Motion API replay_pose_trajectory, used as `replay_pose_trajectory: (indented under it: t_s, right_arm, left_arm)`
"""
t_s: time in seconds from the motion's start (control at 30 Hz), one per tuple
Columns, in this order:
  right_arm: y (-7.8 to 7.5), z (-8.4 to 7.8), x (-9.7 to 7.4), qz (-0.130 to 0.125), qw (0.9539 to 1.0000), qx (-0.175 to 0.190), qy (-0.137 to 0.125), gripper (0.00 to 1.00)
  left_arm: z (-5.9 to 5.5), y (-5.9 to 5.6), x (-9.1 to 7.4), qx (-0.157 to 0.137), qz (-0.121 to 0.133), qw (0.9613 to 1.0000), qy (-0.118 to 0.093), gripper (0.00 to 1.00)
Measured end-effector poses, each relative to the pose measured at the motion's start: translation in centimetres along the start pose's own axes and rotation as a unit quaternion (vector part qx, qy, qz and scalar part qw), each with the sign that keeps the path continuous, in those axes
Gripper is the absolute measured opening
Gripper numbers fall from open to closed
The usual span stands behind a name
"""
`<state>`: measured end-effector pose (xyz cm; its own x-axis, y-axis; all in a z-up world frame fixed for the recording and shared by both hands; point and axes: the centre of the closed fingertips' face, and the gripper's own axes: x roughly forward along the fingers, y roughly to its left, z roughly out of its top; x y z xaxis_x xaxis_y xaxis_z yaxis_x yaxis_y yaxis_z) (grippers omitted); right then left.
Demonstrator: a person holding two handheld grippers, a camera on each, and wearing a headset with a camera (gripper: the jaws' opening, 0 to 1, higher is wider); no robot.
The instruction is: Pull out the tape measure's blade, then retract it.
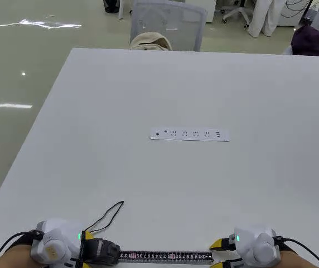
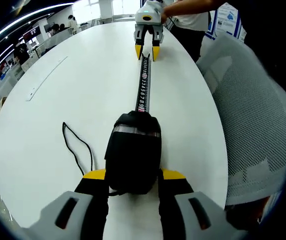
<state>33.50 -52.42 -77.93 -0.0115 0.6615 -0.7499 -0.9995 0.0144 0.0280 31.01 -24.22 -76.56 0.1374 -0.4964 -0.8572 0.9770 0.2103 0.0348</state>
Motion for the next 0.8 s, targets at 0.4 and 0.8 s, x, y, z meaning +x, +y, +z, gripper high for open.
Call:
replay_pose_trajectory:
  t_s: [0.4,0.8]
  right_arm:
    - [-0.1,0.7,-0.8,-0.019,0.9996,0.017,-0.011,0.33]
    - [0.8,1.8,-2.3,-0.052,0.9974,0.039,-0.03,0.42]
  left_arm:
    - [-0.5,-0.3,-1.9,-0.101,0.019,0.9939,-0.039,0.49]
    - [-0.1,-1.1,-4.0,-0.161,0.06,0.9815,-0.084,0.62]
